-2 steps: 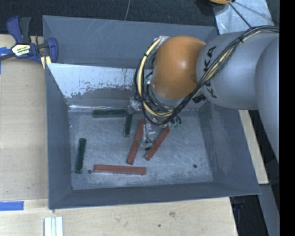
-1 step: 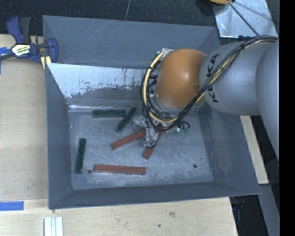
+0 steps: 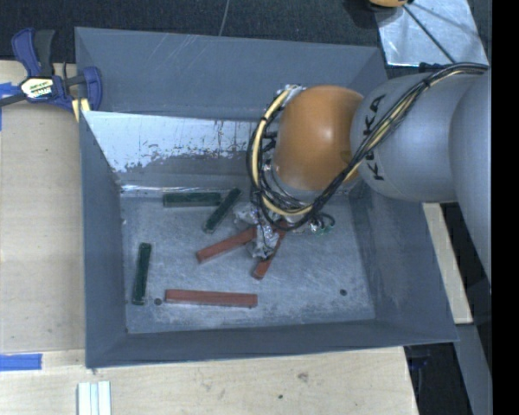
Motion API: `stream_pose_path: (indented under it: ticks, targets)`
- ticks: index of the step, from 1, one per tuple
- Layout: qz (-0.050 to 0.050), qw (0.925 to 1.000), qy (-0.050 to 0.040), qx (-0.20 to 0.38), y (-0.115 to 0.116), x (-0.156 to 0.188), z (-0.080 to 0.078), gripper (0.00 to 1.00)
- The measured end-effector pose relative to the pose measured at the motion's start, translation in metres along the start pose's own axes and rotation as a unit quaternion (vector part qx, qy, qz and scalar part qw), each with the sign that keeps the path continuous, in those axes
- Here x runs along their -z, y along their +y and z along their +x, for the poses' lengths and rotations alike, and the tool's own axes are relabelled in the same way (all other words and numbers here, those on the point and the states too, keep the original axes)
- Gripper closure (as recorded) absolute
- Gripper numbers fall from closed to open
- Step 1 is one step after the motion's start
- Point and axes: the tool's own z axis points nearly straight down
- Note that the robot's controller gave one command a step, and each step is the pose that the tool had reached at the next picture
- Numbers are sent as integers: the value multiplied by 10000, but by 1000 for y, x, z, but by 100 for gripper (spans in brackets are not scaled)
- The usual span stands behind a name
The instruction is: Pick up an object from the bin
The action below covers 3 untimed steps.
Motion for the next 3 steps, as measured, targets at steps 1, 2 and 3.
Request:
stream_pose_path:
  ticks: [1, 2, 3]
  targets:
    - [1, 9998, 11, 191, -16, 110, -2, 100]
    - [-2, 9998, 12, 187, -15, 110, -2, 100]
    - [-3, 9998, 14, 184, -16, 110, -1, 100]
